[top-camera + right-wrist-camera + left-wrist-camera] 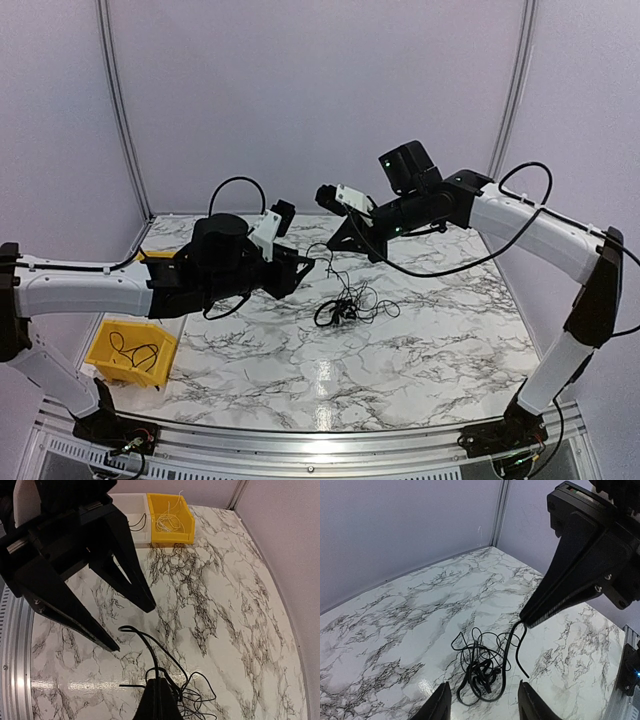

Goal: Untangle the cables

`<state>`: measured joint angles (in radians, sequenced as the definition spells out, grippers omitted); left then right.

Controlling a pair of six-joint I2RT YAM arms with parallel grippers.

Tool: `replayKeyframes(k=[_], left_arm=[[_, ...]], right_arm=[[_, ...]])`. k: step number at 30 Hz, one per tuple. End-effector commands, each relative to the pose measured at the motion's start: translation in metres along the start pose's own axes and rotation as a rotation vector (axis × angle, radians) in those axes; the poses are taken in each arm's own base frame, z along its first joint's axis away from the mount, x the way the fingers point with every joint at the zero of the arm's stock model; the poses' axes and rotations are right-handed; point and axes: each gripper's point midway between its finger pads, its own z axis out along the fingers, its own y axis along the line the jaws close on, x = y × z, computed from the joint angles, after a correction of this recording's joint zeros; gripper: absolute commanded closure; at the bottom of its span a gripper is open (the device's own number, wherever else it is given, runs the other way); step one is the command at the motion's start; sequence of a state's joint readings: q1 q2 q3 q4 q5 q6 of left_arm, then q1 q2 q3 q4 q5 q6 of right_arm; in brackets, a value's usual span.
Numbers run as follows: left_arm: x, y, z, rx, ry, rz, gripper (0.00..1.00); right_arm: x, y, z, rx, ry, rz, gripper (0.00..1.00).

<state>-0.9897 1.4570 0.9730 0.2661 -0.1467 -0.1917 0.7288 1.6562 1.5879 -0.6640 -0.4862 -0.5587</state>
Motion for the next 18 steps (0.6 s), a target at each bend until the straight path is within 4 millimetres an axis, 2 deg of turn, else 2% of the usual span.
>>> replayKeyframes(k=[1, 3, 7, 9, 10, 13, 14, 16, 18], left_arm=[[-0.025, -0.01, 0.01, 0.03, -0.064, 0.045, 0.56], [-0.028, -0.013, 0.013, 0.041, -0.066, 0.067, 0.63], [-0.028, -0.009, 0.018, 0.01, -0.072, 0.119, 0.91], [-0.03, -0.005, 0.016, -0.011, -0.08, 0.122, 1.0], [-0.032, -0.002, 0.013, -0.029, -0.087, 0.115, 1.0], [-0.041, 0.007, -0.002, -0.072, -0.119, 0.084, 1.0], [-0.045, 0.009, -0.008, -0.079, -0.132, 0.075, 1.0], [-0.05, 0.012, -0.02, -0.085, -0.152, 0.051, 1.0], [-0.052, 0.014, -0.032, -0.09, -0.165, 0.028, 1.0]], right_arm=[[-0.017, 0.018, -0.015, -0.042, -0.047, -0.027, 1.0], [-0.014, 0.019, -0.014, -0.044, -0.044, -0.024, 1.0], [-0.007, 0.02, -0.01, -0.042, -0.036, -0.018, 1.0], [-0.001, 0.014, -0.006, -0.009, -0.025, -0.014, 1.0], [0.005, 0.009, -0.004, 0.023, -0.017, -0.013, 0.93], [0.029, -0.012, 0.005, 0.121, 0.011, -0.008, 0.61], [0.041, -0.021, 0.01, 0.166, 0.03, -0.004, 0.53], [0.064, -0.033, 0.024, 0.23, 0.07, -0.003, 0.43], [0.083, -0.04, 0.04, 0.241, 0.099, 0.01, 0.37]])
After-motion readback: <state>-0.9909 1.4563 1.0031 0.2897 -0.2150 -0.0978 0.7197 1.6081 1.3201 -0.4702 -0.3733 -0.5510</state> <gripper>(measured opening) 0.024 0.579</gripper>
